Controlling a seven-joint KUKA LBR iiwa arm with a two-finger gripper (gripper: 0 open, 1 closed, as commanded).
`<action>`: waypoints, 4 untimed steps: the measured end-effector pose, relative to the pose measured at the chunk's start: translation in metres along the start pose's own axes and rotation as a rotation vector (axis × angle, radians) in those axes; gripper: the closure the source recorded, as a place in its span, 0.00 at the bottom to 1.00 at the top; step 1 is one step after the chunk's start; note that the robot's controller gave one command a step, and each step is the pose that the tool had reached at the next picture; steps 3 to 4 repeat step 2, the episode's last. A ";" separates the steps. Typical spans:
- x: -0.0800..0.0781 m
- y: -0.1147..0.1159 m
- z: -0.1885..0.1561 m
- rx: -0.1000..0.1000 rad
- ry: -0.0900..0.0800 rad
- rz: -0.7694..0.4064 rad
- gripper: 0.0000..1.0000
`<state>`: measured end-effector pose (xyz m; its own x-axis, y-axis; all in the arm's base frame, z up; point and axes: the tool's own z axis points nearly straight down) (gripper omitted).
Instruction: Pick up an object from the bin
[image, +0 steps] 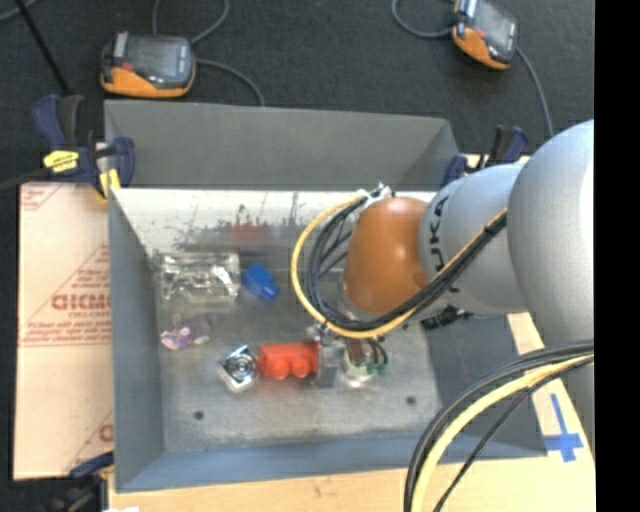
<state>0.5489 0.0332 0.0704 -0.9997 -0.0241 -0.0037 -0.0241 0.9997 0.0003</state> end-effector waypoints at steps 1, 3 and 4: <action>0.026 -0.023 -0.121 0.002 -0.006 -0.029 1.00; 0.043 -0.044 -0.253 0.003 -0.009 -0.045 1.00; 0.043 -0.044 -0.253 0.003 -0.009 -0.045 1.00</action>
Offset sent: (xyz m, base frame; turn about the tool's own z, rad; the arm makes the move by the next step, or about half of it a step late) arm -0.0275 -0.0218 0.1154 -0.0319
